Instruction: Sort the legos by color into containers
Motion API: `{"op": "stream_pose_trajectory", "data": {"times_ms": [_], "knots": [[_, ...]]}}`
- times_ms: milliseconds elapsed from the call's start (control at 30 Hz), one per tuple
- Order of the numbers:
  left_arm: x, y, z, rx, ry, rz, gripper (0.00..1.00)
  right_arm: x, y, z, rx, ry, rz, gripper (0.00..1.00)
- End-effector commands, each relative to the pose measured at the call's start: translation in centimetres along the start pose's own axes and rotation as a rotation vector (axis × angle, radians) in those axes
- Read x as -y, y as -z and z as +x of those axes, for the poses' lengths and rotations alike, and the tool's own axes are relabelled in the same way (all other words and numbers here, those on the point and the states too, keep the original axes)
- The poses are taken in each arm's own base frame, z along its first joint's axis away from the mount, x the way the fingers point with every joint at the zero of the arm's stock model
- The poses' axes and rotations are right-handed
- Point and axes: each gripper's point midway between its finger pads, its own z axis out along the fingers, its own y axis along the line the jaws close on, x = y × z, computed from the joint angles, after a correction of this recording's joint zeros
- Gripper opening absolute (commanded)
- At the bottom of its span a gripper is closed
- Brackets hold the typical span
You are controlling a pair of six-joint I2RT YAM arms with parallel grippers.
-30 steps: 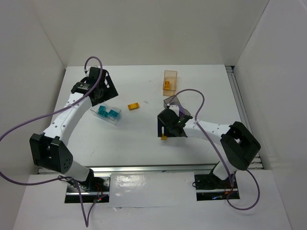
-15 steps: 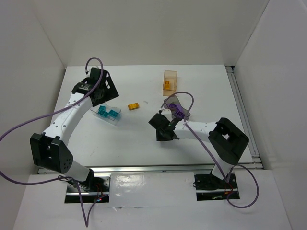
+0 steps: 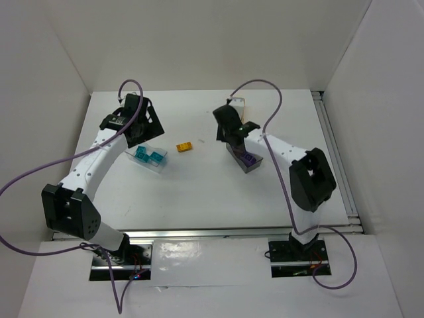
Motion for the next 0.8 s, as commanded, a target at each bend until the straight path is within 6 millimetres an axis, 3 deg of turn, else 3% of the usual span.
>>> {"op": "stream_pose_trajectory", "data": {"times_ms": [0,100,300,400,433,467,500,533,600,700,733,767], "knots": [[0.1,1.1,-0.8,0.046,0.013,0.022,0.95,1.2,-3.7,-7.0,0.125,-0.016,0.03,0.35],[0.0,0.9,-0.4,0.044,0.035,0.021,0.94,2.1,-7.1,-10.3,0.154,-0.041,0.068,0.35],[-0.2,0.7,-0.5,0.058,0.052,0.007,0.94,3.5,-12.7,-13.4,0.187,-0.068,0.118,0.37],[0.0,1.0,-0.8,0.067,0.048,0.025,0.94,3.9,-14.1,-14.9,0.205,-0.093,0.105,0.39],[0.0,1.0,-0.8,0.067,0.047,0.025,0.94,4.7,-15.6,-14.4,0.193,-0.084,0.123,0.41],[0.0,1.0,-0.8,0.067,0.047,0.025,0.94,4.5,-16.1,-14.5,0.198,-0.085,0.121,0.46],[-0.1,0.8,-0.5,0.06,0.045,0.019,0.94,4.7,-16.0,-16.3,0.23,-0.091,0.118,0.55],[-0.1,0.8,-0.5,0.06,0.045,0.019,0.94,5.0,-17.0,-15.7,0.218,-0.073,0.14,0.76],[-0.1,0.5,-0.2,0.047,0.033,0.021,0.94,5.1,-16.9,-16.4,0.234,-0.077,0.153,0.83],[-0.1,0.5,-0.2,0.047,0.033,0.021,0.94,4.5,-14.1,-17.9,0.285,-0.081,0.133,0.83],[-0.2,0.4,0.1,0.04,0.031,0.016,0.94,5.2,-14.1,-16.2,0.254,-0.06,0.146,0.79],[-0.2,0.4,0.1,0.04,0.031,0.016,0.94,3.5,-11.2,-17.6,0.294,-0.063,0.106,0.71]]}}
